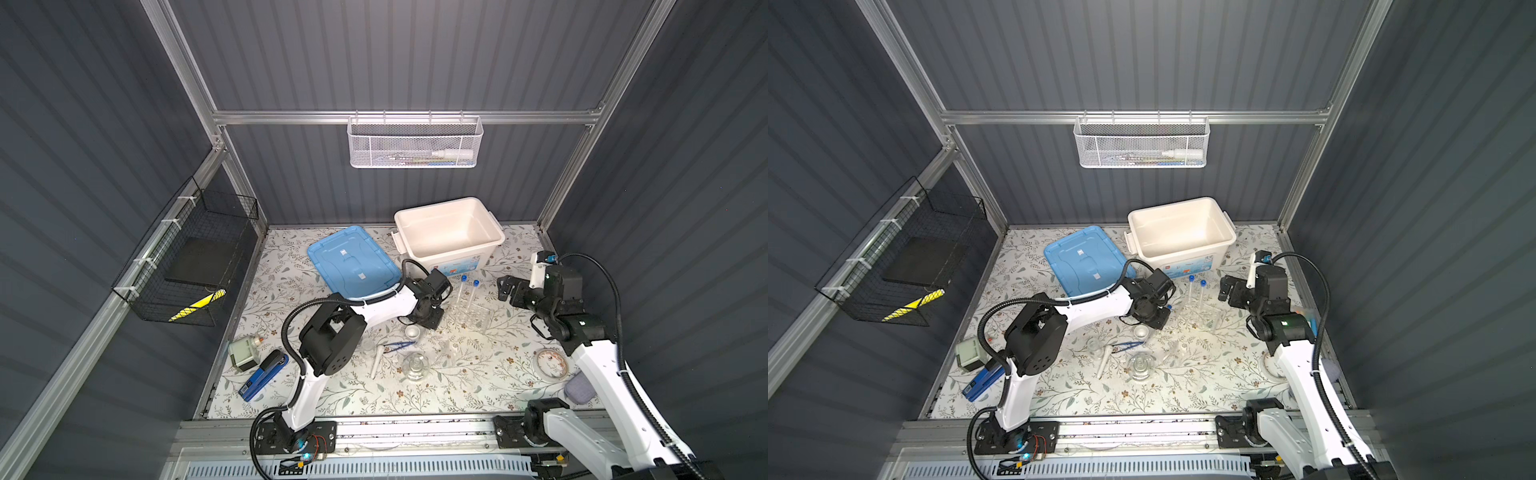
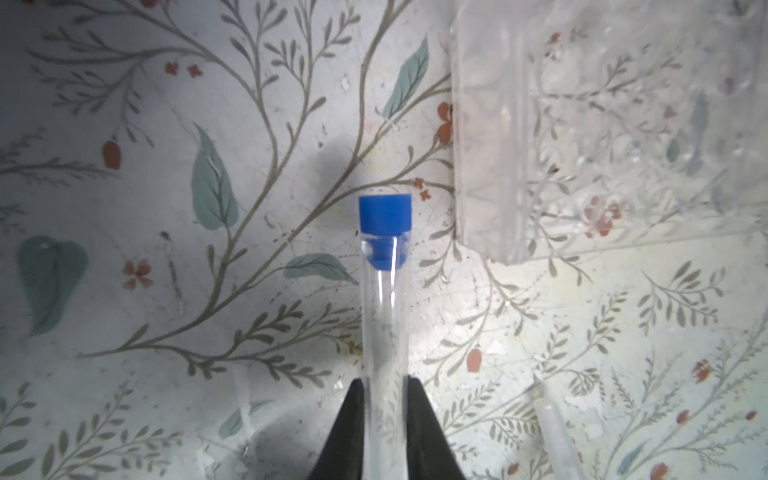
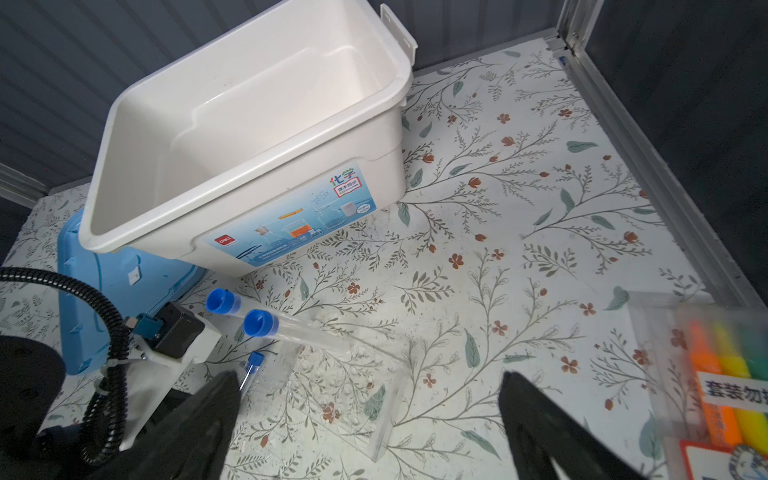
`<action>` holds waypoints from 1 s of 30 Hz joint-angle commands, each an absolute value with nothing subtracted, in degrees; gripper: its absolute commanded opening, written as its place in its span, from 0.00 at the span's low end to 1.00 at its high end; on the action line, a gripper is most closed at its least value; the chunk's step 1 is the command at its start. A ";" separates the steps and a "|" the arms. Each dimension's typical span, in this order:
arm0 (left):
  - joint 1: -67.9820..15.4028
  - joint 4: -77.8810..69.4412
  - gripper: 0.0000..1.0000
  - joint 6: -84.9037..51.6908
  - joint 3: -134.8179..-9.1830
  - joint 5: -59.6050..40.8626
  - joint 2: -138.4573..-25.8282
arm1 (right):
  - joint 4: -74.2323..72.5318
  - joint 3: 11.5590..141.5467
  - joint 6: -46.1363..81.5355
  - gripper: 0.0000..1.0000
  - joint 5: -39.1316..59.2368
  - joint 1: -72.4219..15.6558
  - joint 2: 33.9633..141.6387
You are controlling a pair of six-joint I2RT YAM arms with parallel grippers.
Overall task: Organize the chemistry lab equipment
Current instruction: 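Close the left gripper on the blue-capped tube while right arm reaches inward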
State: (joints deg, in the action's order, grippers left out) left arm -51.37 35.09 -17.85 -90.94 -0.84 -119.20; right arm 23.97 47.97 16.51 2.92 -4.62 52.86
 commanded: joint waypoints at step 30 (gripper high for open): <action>-50.66 25.20 0.20 -12.80 -84.51 4.80 -99.56 | 22.58 58.46 26.63 0.76 24.31 -14.09 65.78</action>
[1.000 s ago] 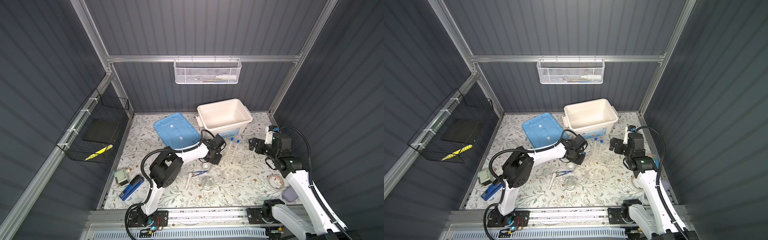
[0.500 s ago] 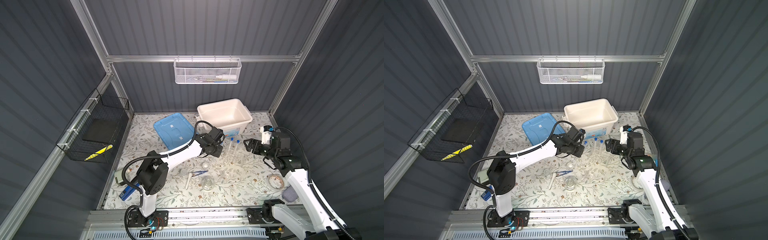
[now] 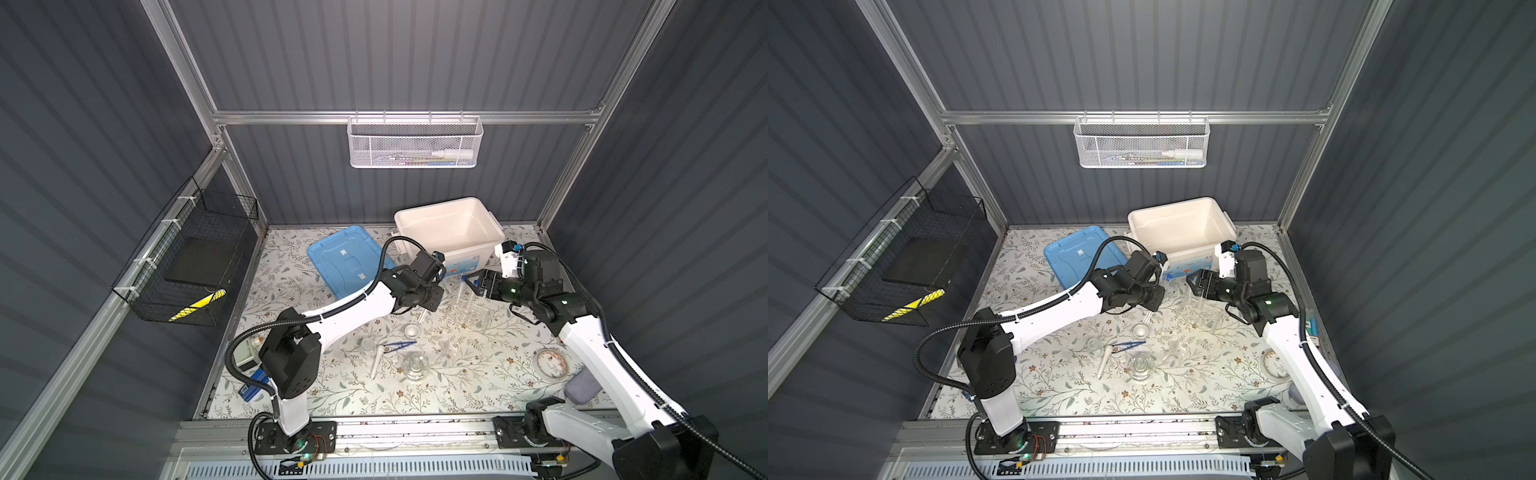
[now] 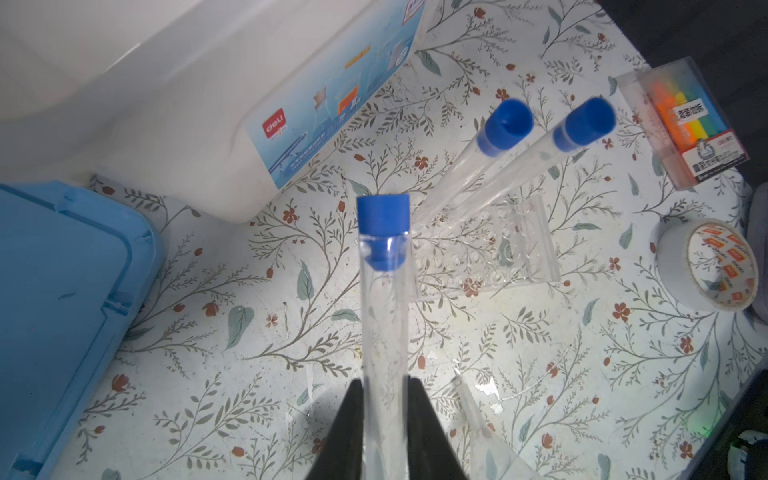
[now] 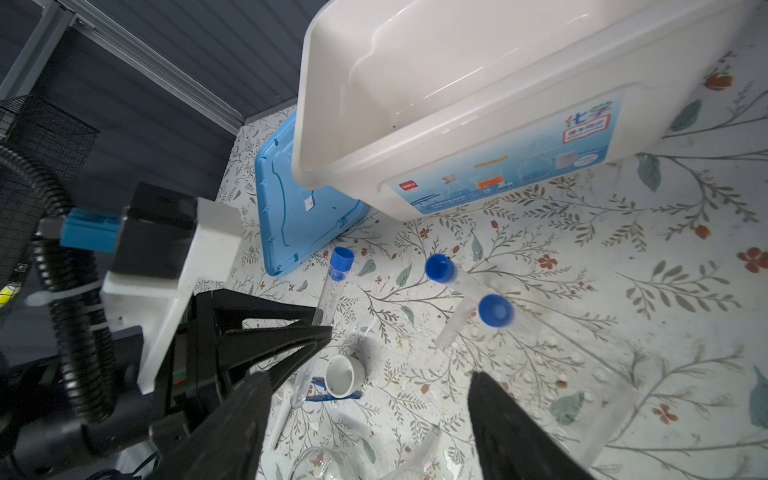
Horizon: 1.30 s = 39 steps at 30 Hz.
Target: Organize the chemistry lab equipment
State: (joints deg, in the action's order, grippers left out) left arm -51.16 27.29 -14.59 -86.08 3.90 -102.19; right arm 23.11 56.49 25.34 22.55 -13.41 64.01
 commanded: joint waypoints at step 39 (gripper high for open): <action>-46.96 23.88 0.54 -13.39 -83.93 -2.38 -111.62 | 24.95 60.85 24.87 0.79 17.21 -15.10 68.85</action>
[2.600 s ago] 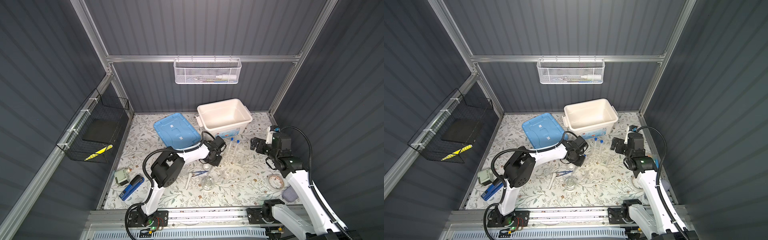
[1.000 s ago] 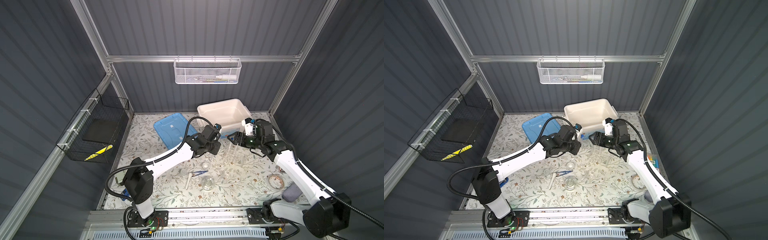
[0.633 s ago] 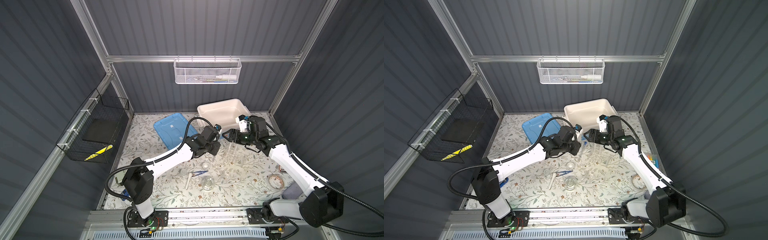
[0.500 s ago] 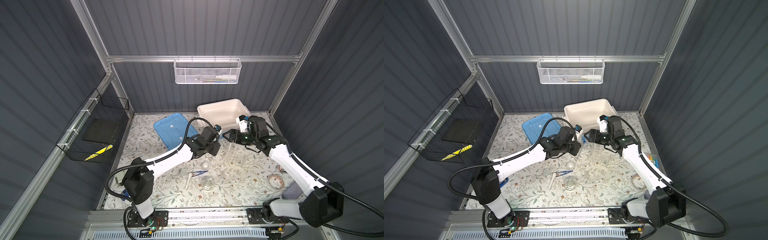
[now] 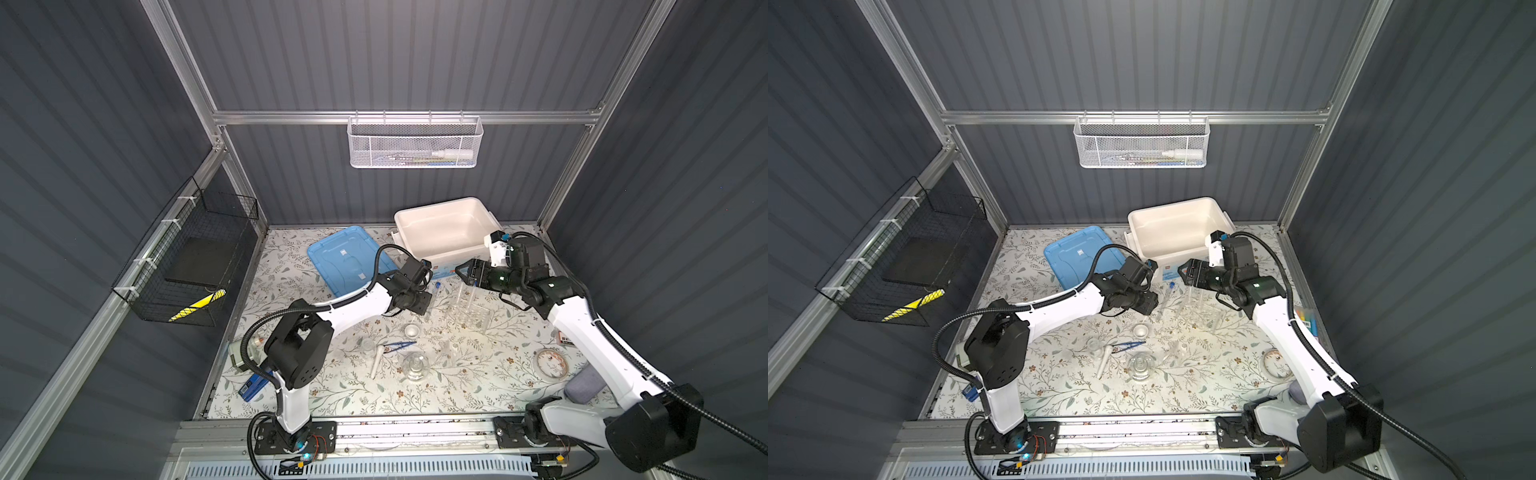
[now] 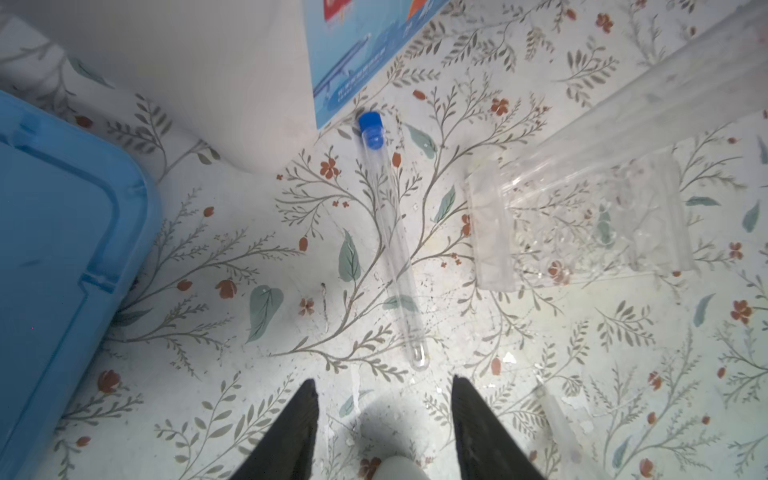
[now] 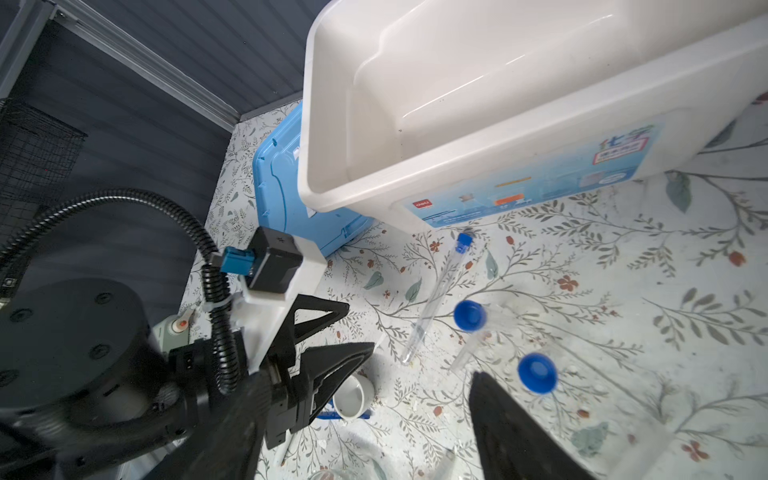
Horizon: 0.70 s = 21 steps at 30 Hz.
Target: Organize the chemistry lab equipment
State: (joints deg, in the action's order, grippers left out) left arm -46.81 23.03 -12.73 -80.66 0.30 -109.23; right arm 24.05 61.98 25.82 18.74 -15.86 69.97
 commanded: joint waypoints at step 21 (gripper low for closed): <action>-47.86 32.00 0.37 -11.72 -96.06 1.37 -126.65 | 25.79 57.59 23.91 0.82 17.23 -10.13 64.93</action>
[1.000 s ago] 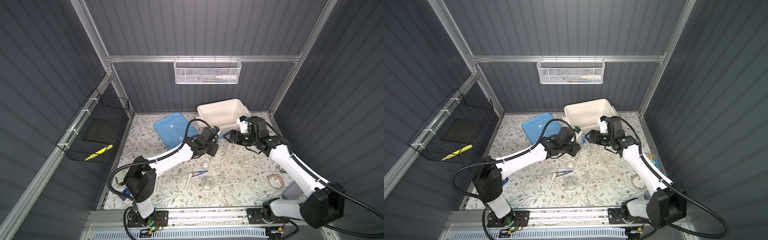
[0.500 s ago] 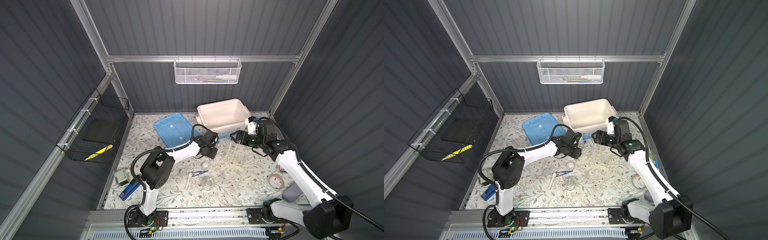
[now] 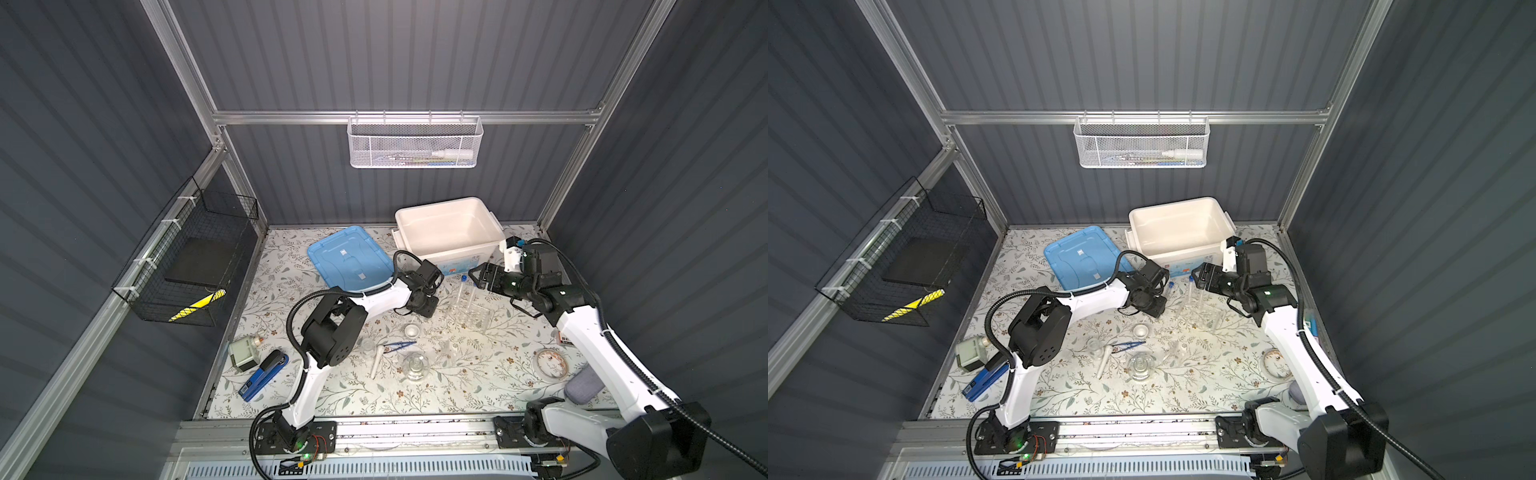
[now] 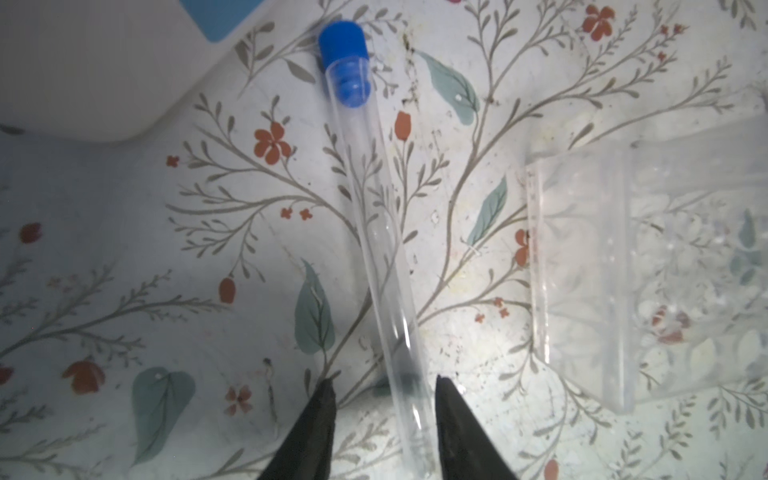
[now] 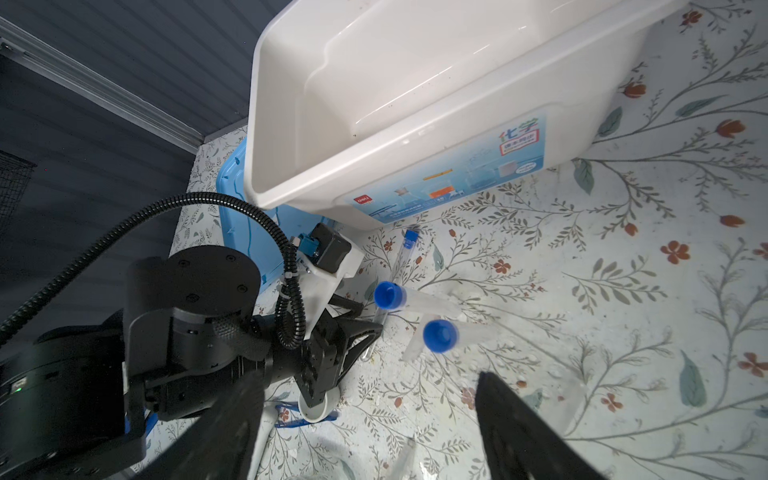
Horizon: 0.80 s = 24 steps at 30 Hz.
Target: Organize the chemistry lab equipment
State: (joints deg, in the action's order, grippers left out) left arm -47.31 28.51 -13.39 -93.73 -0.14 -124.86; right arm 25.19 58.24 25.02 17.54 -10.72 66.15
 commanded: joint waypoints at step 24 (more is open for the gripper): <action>-48.25 34.19 0.05 -9.67 -91.46 3.50 -124.50 | 25.95 55.55 23.45 0.83 18.40 -7.96 62.23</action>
